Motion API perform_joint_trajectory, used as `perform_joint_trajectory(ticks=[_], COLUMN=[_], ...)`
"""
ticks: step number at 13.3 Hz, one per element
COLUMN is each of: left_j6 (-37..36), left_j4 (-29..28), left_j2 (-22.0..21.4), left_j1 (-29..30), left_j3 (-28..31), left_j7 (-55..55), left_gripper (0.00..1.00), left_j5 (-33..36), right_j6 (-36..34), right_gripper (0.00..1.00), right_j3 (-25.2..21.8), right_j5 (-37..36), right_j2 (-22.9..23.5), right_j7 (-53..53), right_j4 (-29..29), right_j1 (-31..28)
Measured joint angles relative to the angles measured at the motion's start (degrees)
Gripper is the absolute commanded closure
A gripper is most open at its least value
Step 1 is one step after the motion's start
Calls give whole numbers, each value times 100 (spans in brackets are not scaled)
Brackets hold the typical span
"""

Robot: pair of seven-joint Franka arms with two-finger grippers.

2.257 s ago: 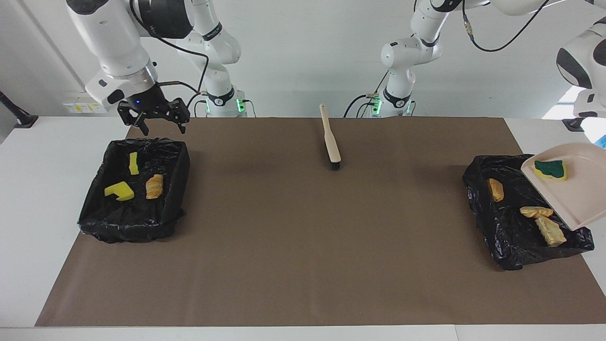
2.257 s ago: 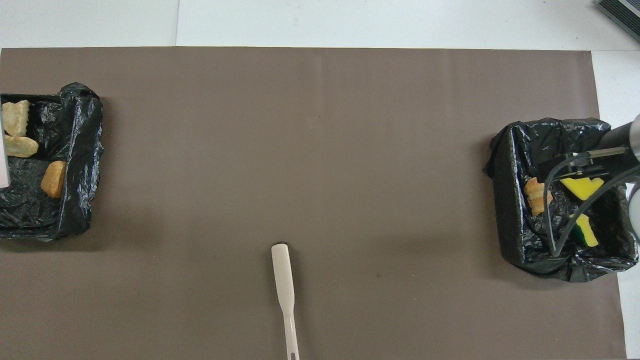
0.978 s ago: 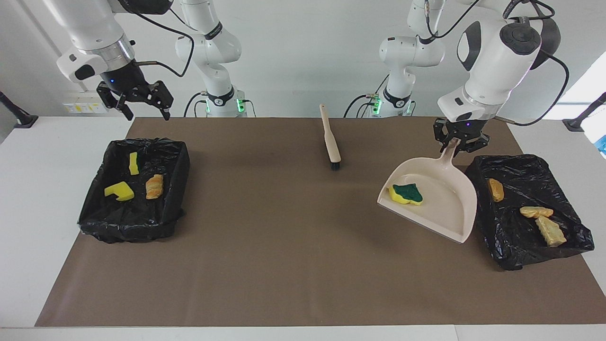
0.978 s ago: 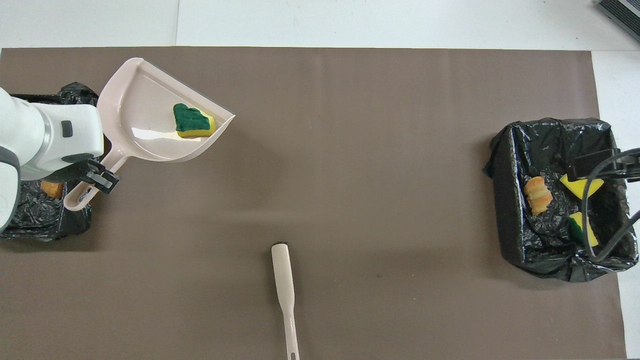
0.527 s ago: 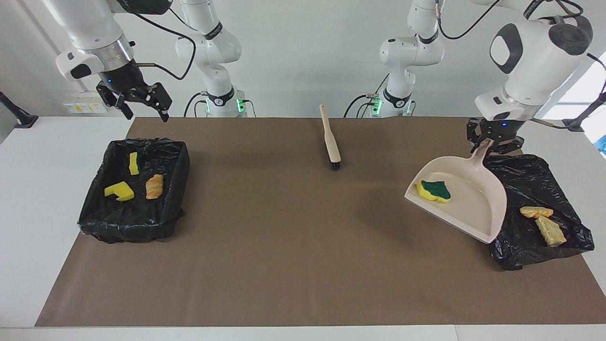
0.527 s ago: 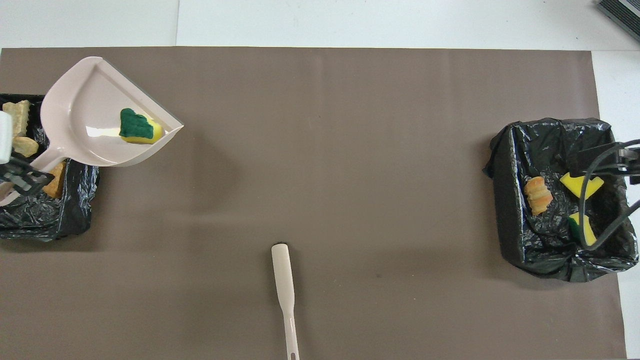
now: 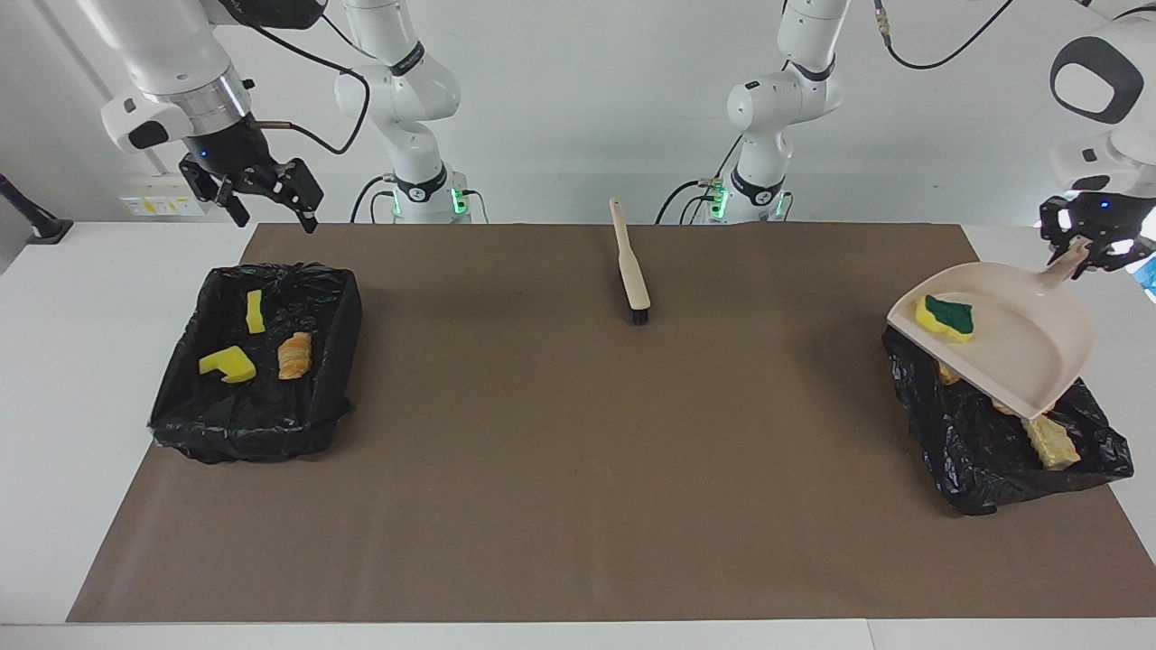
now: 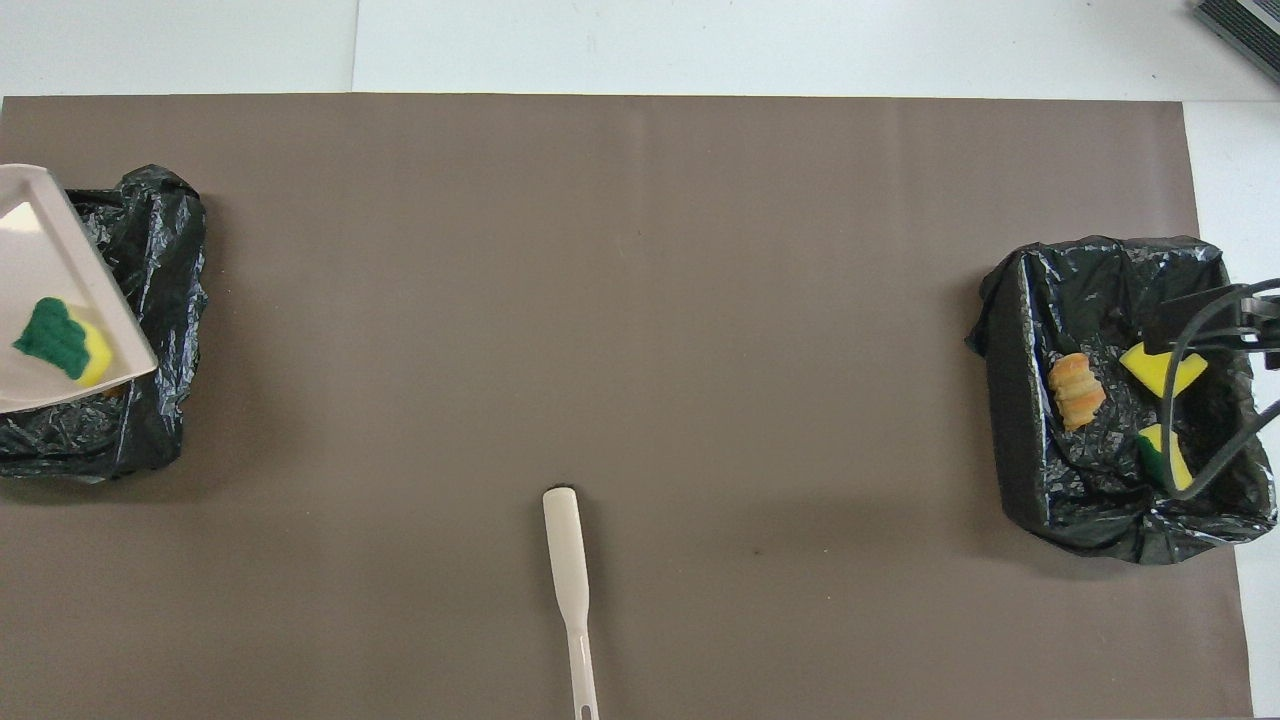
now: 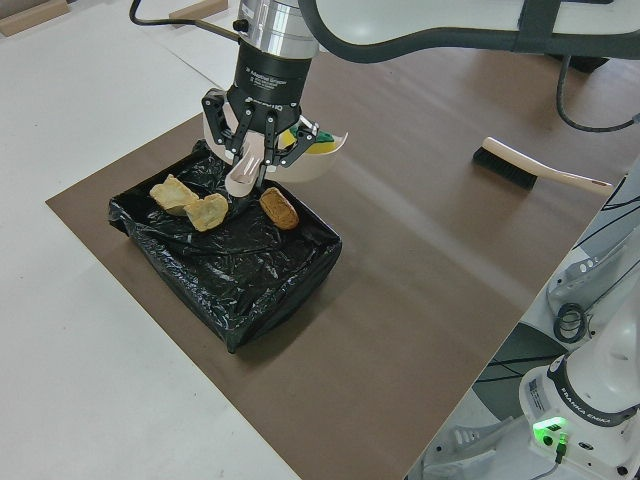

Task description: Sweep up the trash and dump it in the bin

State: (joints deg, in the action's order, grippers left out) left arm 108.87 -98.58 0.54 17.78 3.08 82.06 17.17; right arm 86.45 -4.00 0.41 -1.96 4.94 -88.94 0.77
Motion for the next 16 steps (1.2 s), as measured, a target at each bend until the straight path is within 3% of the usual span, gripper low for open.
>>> perform_joint_trajectory(ticks=[5,8,16], left_j6=[910,1272,1499], left_j4=[93,143,234], left_j2=[341,563,734], left_j1=[281,250,-650], left_j3=[-61,-143,-229], left_j7=[380,377,121], left_gripper=[100,100,100], left_j5=[2200,3065,5172], right_j6=[0,-1,-1], right_gripper=[0,0,0], right_j3=[0,0,1], right_j5=[1,2,2], right_j2=[0,0,0], right_j7=[0,6,8], right_j4=[-4,-5,-5], right_j1=[12,12,13])
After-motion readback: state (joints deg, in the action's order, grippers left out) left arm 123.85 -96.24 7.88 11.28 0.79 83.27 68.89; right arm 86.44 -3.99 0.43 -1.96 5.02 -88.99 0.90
